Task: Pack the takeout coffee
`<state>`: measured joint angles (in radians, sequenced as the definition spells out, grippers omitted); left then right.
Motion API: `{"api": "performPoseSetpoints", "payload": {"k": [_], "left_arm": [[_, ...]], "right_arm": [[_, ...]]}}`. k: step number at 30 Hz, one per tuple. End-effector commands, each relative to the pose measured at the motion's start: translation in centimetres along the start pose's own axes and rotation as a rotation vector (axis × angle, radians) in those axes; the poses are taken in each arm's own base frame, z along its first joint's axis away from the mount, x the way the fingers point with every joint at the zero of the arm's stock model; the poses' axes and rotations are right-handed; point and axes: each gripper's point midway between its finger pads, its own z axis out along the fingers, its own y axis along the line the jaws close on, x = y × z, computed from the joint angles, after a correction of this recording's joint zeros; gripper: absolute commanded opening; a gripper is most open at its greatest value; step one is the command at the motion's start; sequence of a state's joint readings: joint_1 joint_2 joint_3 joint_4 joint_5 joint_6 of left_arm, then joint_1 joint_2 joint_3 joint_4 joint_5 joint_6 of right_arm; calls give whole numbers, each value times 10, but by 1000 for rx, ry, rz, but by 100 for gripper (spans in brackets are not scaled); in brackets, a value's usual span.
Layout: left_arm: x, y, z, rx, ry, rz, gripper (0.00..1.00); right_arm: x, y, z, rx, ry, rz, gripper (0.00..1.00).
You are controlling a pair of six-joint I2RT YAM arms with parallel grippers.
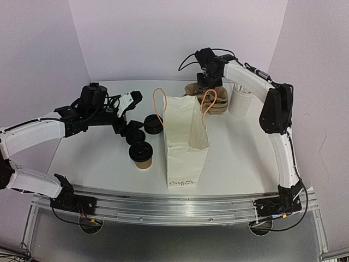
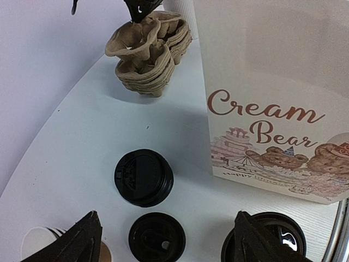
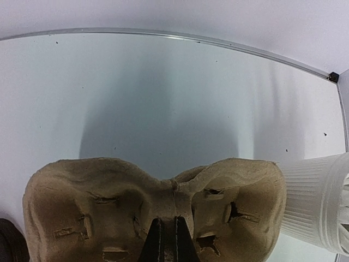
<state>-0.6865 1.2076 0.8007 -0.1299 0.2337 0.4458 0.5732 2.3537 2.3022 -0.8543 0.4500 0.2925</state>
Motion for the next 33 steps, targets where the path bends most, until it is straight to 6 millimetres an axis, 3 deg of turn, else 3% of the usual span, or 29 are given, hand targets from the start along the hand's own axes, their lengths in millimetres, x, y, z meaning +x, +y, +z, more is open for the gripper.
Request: {"api": "performPoseSetpoints", "payload": {"k": [1,9,13,18,23,29,33], "left_arm": [[-8,0,-3,-2,-34,17,83],[-8,0,-4,-6,-36,19,83],[-11,2,-6,-15,-42,22,83],[-22,5,-11,-25,-69,29,83],[-32,5,-17,-21,-98,56,83],[-49,2,-28,-1,-149,105,83],[-67,-2,-39,26,-198,137,84]], "right_arm": [[-43,-8,-53,-27,-129,36,0],[-55,-7,-68,-54,-167,22,0],[-73,1,-93,-130,-223,-18,0],[-103,6,-152,-256,-359,-84,0],[-119,15,-217,-411,-502,-199,0],[-102,37,-283,-667,-587,-359,0],[-67,54,-325,-900,-600,-500,0]]}}
